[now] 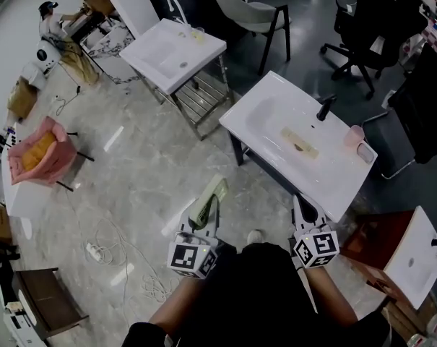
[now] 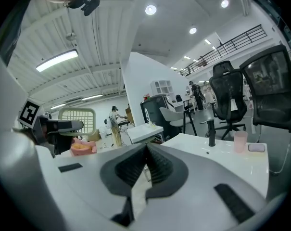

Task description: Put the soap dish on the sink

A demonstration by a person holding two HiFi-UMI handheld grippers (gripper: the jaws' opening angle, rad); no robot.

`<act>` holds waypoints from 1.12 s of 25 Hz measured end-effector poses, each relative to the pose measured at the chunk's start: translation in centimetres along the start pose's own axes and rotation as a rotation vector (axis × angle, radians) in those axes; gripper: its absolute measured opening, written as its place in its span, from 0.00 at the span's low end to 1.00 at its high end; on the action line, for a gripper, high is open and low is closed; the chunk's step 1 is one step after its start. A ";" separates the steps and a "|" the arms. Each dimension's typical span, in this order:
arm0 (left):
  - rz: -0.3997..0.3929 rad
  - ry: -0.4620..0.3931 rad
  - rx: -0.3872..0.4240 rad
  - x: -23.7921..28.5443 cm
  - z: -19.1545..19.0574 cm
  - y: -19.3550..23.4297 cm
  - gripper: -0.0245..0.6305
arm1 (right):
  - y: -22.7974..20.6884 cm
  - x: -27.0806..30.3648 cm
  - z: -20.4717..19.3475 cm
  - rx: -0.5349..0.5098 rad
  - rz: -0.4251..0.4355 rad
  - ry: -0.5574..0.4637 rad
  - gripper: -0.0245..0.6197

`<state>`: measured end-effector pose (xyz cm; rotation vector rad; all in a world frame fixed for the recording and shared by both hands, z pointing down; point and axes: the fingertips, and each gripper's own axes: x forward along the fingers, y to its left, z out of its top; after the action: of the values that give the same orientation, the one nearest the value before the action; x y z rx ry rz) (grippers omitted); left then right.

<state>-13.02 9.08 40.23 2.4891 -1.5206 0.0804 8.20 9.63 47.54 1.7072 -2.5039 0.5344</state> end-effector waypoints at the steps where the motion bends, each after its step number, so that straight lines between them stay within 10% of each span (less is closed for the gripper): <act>1: 0.002 0.005 0.004 0.1 -0.2 0.1 0.06 | 0.0 0.3 0.1 -0.008 0.006 0.002 0.04; 28: -0.291 0.073 -0.063 24.1 2.1 6.9 0.06 | -8.0 15.2 5.8 0.042 -0.218 0.083 0.04</act>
<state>-8.13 -15.45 43.21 2.5957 -1.1021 0.0724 10.51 -8.34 47.78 1.9003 -2.2293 0.6281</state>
